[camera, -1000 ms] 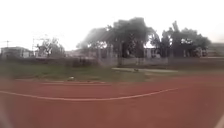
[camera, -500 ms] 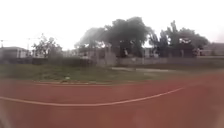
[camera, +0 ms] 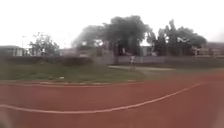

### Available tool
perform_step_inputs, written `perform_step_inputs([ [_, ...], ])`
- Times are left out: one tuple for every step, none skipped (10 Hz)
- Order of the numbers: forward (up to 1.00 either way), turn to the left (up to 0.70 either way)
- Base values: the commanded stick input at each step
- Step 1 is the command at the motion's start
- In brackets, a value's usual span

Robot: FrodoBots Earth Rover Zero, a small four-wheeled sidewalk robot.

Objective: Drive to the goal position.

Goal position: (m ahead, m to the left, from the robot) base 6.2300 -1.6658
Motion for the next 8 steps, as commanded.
perform_step_inputs([
  [0.7, 0.0],
  [0.7, 0.0],
  [0.7, 0.0],
  [0.7, 0.0],
  [0.7, 0.0],
  [0.7, 0.0],
  [0.7, 0.0],
  [0.7, 0.0],
])
